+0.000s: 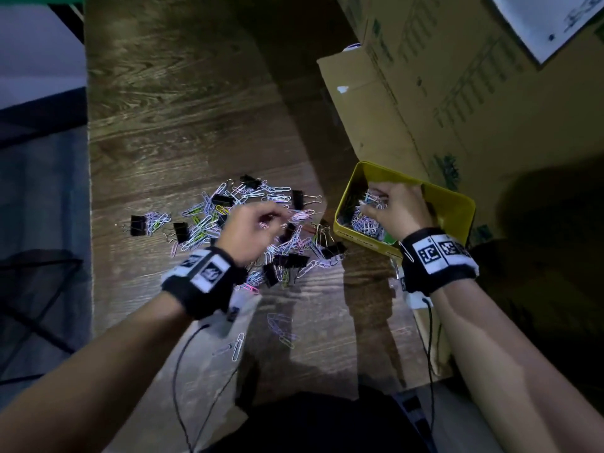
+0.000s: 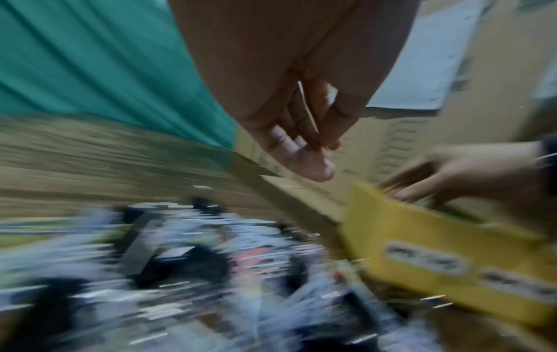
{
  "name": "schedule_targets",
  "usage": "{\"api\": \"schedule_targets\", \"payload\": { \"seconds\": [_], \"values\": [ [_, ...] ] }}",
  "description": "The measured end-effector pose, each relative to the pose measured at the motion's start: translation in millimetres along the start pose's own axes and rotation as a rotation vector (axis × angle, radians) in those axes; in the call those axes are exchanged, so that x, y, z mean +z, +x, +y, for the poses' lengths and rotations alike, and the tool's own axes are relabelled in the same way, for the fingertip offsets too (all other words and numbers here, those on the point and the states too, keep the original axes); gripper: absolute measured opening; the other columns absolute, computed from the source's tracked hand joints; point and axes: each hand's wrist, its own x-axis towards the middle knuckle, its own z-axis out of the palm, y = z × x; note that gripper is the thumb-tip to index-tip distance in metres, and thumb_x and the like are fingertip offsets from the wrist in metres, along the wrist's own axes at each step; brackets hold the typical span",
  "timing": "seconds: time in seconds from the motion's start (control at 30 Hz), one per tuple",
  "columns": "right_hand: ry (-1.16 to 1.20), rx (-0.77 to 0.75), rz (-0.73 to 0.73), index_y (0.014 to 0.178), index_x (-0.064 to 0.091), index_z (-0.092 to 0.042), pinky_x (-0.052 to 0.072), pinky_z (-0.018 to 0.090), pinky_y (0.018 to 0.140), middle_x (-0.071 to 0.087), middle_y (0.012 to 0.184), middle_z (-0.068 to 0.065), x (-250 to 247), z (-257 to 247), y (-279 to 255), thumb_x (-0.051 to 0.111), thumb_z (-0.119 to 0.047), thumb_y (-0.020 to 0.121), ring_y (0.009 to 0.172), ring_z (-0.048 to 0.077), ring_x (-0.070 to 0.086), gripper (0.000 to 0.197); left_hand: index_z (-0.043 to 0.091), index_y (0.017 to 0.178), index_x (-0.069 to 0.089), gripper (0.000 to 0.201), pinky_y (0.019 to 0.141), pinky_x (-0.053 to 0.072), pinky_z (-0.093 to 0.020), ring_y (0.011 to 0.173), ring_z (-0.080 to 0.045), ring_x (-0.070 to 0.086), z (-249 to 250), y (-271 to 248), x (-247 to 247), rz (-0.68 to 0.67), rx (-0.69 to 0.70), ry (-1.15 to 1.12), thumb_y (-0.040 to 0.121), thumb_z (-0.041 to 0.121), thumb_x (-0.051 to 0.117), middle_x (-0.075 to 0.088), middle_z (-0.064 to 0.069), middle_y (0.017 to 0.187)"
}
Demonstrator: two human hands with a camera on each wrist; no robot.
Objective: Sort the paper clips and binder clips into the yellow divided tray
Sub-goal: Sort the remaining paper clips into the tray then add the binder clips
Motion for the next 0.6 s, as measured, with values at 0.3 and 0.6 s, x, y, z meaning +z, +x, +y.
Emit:
{"api": "schedule_targets", "payload": {
  "seconds": [0.3,0.6],
  "values": [
    [-0.110,-0.531,-0.226,0.114,0.065,-0.018,0.052,0.035,0.085,0.063,0.111,0.001,75.3,-69.8,-53.9,0.064,-0.027,0.087,0.085,0.013,0.059,0.028,0.017,0.096,0.064,0.023,0.074,0.052,-0.043,0.087,-0.032,0.062,-116.7,-26.7,-50.3,-0.157,-0.097,0.619,0.074,0.019,0.069,0.055,-0.007,0.111],
    [-0.463,-0.613,-0.423,0.141,0.036,-0.027,0.034,0.042,0.104,0.037,0.144,0.000,156.1,-95.0,-57.8,0.069,-0.047,0.077,0.127,0.023,0.041,0.075,0.013,0.106,0.059,0.031,0.069,0.048,-0.039,0.091,-0.036,0.060,-126.8,-22.7,-50.0,-0.164,-0.083,0.677,0.077,0.020,0.065,0.053,-0.012,0.113]
  ]
}}
